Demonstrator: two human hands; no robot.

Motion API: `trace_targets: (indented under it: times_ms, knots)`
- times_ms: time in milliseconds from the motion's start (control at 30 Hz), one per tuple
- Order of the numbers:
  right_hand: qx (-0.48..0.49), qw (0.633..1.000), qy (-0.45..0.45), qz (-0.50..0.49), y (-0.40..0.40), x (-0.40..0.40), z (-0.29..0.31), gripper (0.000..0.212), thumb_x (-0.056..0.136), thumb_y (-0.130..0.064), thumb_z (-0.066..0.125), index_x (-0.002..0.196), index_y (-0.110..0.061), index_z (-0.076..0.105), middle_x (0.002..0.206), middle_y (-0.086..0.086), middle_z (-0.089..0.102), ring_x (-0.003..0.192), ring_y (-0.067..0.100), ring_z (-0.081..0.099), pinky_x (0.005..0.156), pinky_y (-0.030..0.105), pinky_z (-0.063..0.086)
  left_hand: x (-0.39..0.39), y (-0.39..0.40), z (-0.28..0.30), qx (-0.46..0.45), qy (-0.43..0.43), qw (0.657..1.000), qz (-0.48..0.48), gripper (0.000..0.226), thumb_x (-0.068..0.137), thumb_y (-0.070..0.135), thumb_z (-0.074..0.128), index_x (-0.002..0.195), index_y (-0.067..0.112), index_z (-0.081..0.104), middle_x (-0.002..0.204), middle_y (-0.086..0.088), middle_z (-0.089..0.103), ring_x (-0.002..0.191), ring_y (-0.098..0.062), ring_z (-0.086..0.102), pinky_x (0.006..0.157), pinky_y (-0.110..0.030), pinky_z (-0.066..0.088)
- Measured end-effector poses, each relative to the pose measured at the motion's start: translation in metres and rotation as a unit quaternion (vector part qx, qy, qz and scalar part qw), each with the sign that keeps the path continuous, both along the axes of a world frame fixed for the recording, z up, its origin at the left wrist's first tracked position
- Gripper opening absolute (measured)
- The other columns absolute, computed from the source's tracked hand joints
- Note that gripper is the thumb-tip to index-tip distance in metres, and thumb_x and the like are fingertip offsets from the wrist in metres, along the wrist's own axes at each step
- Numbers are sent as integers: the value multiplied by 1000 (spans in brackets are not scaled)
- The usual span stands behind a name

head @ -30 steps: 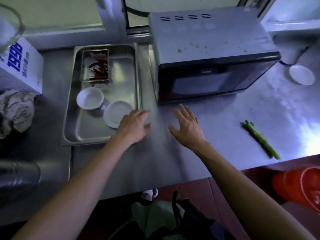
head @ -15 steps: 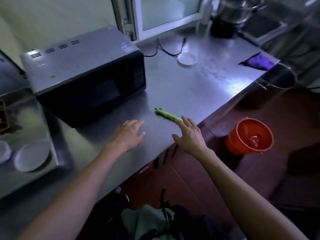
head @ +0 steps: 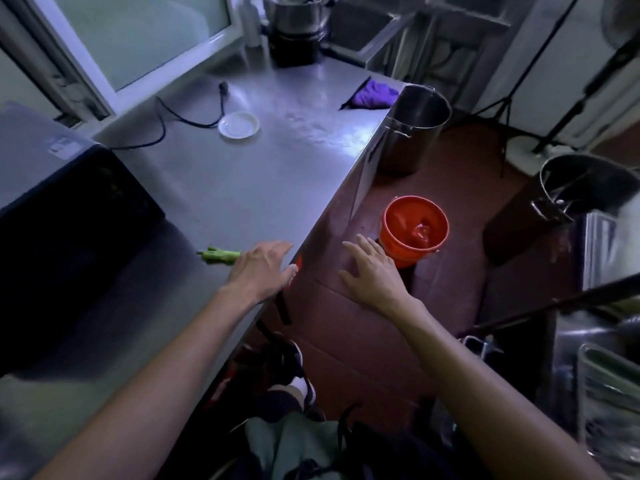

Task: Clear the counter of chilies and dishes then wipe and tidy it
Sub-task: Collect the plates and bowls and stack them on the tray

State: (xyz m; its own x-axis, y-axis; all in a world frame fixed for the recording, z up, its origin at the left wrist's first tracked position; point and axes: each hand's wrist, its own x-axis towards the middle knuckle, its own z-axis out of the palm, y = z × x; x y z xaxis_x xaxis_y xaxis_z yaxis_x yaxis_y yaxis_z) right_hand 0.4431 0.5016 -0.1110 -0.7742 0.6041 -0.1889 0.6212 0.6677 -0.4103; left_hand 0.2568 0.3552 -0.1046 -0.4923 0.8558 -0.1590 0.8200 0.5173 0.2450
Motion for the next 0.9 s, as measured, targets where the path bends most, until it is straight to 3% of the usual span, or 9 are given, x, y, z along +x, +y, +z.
trace_targets:
  times_ms: [200,600,900]
  knots:
    - [7,1000,-23,7,36,-22,-6,65,95,-39,57,153,-24,33,163,4,23,152,26,14,118,45,24,-25,40,-23,-20,-15,1000,-3,54,95,49,51,145,28,45,145,3,52,129,-23,51,101,-40,43]
    - [1,997,-56,49,128,-144,-19,67,93,-40,60,153,-27,33,163,3,23,152,25,14,118,50,26,-133,124,-40,-14,-59,997,41,56,97,48,49,148,25,42,150,0,47,134,-24,46,106,-41,39]
    - [12,991,-66,117,166,-246,-16,70,93,-46,58,153,-27,29,165,6,18,152,26,13,117,48,24,-205,129,-34,-3,-58,992,115,57,96,47,51,148,25,41,149,0,48,135,-23,45,106,-38,38]
